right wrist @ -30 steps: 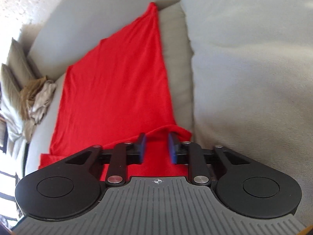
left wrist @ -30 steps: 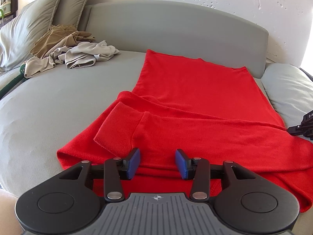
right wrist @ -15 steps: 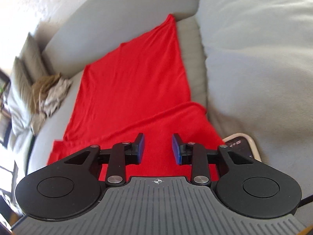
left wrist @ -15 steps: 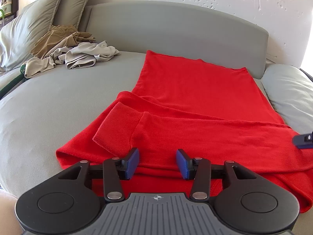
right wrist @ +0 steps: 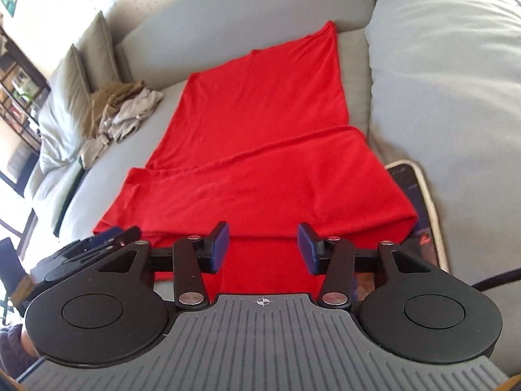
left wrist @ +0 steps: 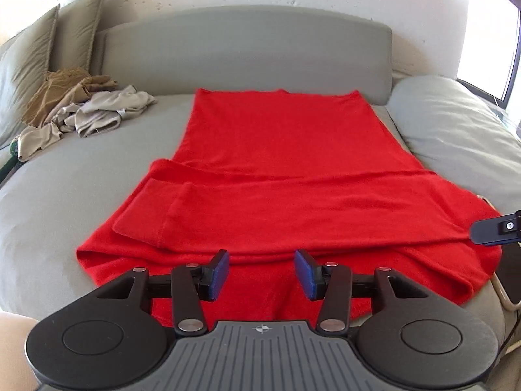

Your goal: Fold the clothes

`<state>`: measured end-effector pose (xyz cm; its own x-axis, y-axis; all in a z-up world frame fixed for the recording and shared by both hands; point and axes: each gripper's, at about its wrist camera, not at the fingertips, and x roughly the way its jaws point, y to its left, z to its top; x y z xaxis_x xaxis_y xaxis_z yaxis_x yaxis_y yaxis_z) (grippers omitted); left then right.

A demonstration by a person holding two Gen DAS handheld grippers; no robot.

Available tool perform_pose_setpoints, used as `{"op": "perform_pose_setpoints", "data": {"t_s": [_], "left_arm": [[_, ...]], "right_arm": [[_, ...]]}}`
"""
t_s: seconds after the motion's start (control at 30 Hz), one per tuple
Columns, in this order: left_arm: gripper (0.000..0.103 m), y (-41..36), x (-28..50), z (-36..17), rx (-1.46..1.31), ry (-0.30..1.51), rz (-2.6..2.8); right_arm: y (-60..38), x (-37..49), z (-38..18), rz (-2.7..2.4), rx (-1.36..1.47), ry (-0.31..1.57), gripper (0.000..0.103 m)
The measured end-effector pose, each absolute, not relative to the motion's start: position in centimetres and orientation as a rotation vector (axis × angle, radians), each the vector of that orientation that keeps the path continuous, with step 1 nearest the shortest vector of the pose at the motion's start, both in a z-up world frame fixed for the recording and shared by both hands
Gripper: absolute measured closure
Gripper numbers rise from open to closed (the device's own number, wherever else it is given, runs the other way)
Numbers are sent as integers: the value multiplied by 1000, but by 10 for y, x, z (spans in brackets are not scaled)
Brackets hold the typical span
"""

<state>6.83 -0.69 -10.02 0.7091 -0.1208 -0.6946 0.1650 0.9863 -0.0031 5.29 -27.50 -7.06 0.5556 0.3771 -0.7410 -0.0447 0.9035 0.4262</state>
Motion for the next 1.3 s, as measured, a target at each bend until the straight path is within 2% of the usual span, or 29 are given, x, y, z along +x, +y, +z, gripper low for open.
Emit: {"op": "perform_pose_setpoints", "data": {"t_s": [0.13,0.23,0.3,0.37,0.4,0.5,0.53,0.67,1.03,1.3], "left_arm": [[57,-15,59,-100,197,831,-168],[54,-12,48,-89,261,887,-186],[49,-5,39,-81,247,876,-213],[41,1,30,-73,238,851,-236],[40,2,29,-72,236,845,-237],[40,4,32,-71,205,842,-237],[40,5,34,-71,189,845,-240],[39,9,41,-72,108,865,-252],[38,28,67,-59,-36,861,-217],[37,63,137,5,-153,843,-239]], "right_arm": [[-240,58,-94,257,211,1067,54],[-234,48,-86,296,82,1107,49],[-250,44,-68,281,150,1135,49],[-273,35,-41,294,278,1043,49],[-284,28,-28,291,333,982,45],[-309,11,-1,194,417,825,22],[-314,6,5,149,425,784,20],[-330,3,7,3,480,692,19],[-351,45,-17,-304,491,625,17],[-328,100,35,-143,509,666,17]]}}
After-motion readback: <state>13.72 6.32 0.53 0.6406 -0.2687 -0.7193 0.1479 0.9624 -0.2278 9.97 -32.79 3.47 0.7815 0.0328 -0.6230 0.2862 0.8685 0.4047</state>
